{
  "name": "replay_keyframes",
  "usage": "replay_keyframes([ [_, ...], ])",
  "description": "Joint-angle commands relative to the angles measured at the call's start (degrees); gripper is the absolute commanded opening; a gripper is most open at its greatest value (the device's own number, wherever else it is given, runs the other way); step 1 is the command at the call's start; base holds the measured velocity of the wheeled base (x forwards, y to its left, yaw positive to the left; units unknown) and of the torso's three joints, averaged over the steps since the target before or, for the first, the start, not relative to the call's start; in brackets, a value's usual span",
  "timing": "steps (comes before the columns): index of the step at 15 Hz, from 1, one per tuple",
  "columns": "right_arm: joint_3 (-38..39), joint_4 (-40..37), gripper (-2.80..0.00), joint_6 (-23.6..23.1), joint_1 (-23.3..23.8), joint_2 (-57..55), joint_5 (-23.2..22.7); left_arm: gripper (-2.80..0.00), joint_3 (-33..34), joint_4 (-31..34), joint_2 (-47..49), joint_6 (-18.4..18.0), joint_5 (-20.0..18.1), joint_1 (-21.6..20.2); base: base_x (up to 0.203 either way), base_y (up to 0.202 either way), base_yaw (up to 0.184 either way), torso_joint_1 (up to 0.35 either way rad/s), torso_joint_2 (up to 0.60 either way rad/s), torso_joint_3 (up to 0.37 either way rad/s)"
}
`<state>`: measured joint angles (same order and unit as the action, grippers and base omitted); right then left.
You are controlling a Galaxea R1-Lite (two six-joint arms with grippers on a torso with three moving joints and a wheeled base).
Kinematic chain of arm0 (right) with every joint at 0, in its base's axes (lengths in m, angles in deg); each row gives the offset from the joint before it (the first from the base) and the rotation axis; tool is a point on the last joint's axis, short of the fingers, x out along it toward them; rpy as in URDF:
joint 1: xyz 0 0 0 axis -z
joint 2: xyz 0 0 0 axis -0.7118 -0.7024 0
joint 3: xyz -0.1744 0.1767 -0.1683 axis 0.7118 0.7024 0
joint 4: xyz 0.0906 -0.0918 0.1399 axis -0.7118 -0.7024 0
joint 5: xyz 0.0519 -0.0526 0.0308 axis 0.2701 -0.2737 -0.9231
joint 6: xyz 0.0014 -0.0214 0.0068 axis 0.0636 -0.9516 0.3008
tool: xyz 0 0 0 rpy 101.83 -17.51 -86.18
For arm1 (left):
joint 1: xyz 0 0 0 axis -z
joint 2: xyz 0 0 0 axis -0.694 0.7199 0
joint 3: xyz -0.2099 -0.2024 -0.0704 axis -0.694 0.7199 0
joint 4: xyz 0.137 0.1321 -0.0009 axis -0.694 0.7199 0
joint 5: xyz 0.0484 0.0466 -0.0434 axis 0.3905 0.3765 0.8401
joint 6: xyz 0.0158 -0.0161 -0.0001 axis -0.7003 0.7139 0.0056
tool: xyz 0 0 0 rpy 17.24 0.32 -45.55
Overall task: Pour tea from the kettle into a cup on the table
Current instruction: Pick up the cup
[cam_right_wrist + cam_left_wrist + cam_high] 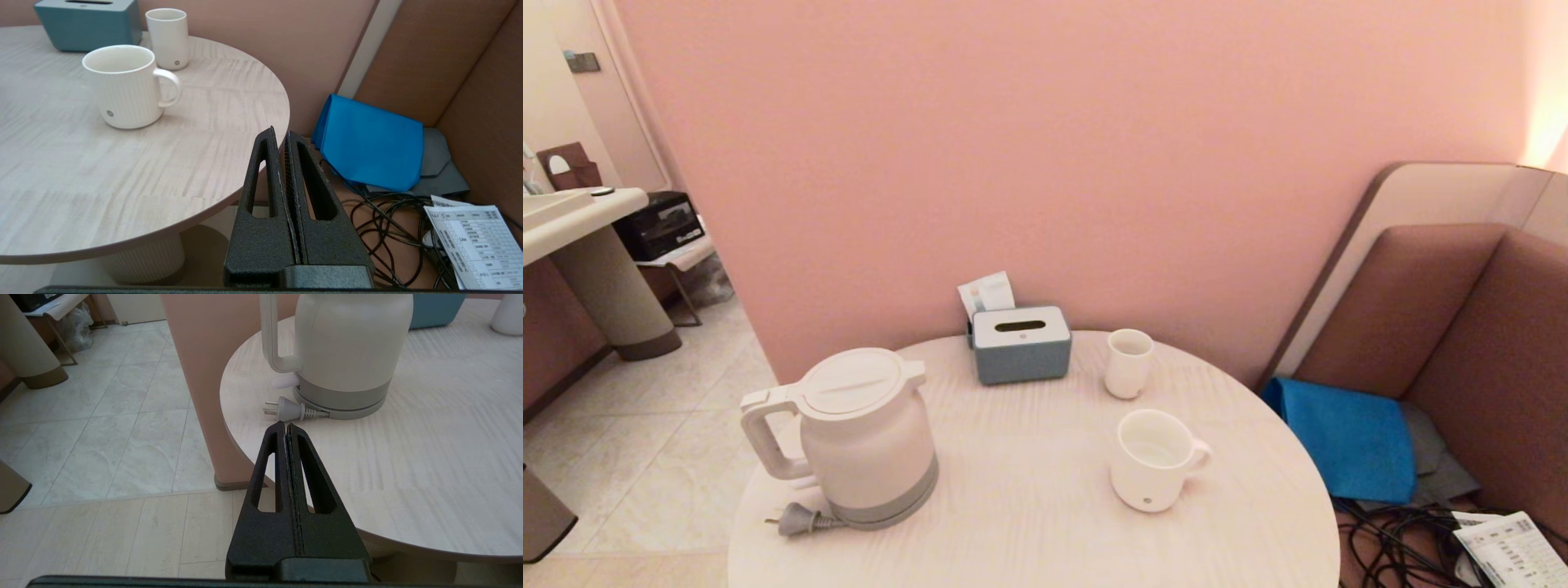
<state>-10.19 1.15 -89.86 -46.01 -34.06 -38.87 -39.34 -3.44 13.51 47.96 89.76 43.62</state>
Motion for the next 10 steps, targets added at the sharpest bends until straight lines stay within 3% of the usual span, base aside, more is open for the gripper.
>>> replay_keyframes([
  [1, 0.00, 0.00, -2.80, 0.12, -0.04, -0.07, -0.02, -2.80, -0.05, -0.02, 0.07, 1.24, 0.09, 0.02, 0.000, 0.000, 0.000, 0.000, 0.00, 0.000],
  [10, 0.00, 0.17, -2.80, 3.25, 0.00, -0.07, 0.42, -2.80, -0.07, -0.06, 0.07, 1.95, 0.09, 0.24, 0.000, 0.000, 0.000, 0.000, 0.00, 0.000],
])
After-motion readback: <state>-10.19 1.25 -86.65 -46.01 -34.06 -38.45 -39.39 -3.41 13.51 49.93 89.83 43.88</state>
